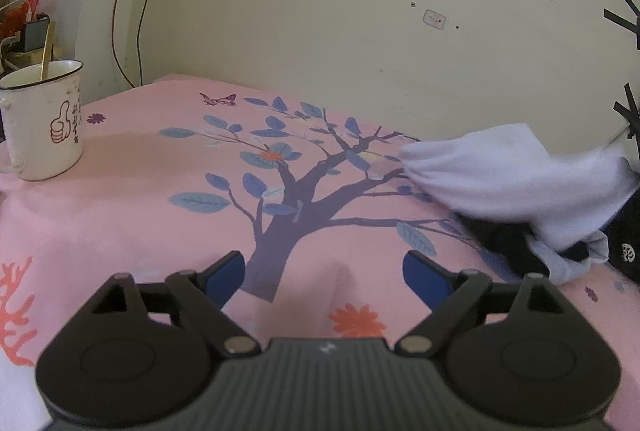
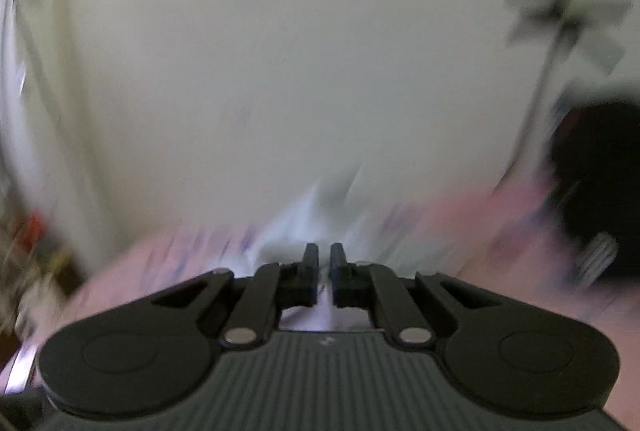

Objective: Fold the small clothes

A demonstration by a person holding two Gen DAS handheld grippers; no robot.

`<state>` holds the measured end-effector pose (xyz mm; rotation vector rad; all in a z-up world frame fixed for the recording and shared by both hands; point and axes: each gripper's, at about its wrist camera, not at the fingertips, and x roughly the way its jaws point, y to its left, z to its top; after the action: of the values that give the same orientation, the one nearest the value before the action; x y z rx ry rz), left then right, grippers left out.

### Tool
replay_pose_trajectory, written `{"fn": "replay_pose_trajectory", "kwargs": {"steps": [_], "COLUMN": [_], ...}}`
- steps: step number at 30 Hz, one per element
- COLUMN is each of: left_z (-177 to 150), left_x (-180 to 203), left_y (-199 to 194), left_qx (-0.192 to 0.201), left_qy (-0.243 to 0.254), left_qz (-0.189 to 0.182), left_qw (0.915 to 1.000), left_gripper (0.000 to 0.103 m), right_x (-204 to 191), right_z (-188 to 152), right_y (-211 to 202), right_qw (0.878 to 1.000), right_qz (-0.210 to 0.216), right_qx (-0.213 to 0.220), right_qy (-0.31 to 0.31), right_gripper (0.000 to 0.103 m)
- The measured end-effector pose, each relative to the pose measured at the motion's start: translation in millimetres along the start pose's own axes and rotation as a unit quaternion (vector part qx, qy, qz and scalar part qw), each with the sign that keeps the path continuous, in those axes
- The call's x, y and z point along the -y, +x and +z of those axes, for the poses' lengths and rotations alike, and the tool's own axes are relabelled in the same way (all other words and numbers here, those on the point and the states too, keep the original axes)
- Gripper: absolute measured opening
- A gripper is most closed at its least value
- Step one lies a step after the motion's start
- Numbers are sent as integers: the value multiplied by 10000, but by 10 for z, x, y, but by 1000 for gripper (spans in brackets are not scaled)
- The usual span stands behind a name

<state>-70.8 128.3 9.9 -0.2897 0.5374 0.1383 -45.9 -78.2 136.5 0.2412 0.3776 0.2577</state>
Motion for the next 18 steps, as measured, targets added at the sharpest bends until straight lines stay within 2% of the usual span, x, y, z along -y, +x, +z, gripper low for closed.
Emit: {"fn": "replay_pose_trajectory", "kwargs": {"steps": [2,4,7,10,11,12,13,15,18], "left_z": [6,9,9,9,10,8,8,6,-6], "left_x": [0,7,16,28,29,28,33,38,51], "left_y": [-8,-8,-1,5,9,10,10,10,5], "left_qx": [15,22,4,-12,-18,-21,-23,-23,-5], "left_qy": [-5,7,45,72,79,81,82,86,120], "left_qz": [11,18,16,42,50,55,63,71,78], "left_qw": [10000,10000,10000,10000,10000,9999,9999,9999,9999], "left_gripper": [91,91,91,92,92,92,92,93,93], "right_x": [132,253,293,413,444,445,467,470,312], "right_z": [300,479,494,386,366,335,255,157,97], "right_y": [-300,-577,-888,-1050,-1045,-1006,-1008,-988,-753], "right_qw": [9968,9905,9830,9791,9790,9778,9754,9792,9925], "right_qz": [-386,-675,-1061,-1249,-1293,-1460,-1603,-1393,-909], "right_qx": [675,1135,1485,1563,1521,1425,1403,1298,750], "right_qy": [164,373,203,356,407,479,569,703,329], "right_gripper": [0,0,0,3,37,59,92,91,91]}}
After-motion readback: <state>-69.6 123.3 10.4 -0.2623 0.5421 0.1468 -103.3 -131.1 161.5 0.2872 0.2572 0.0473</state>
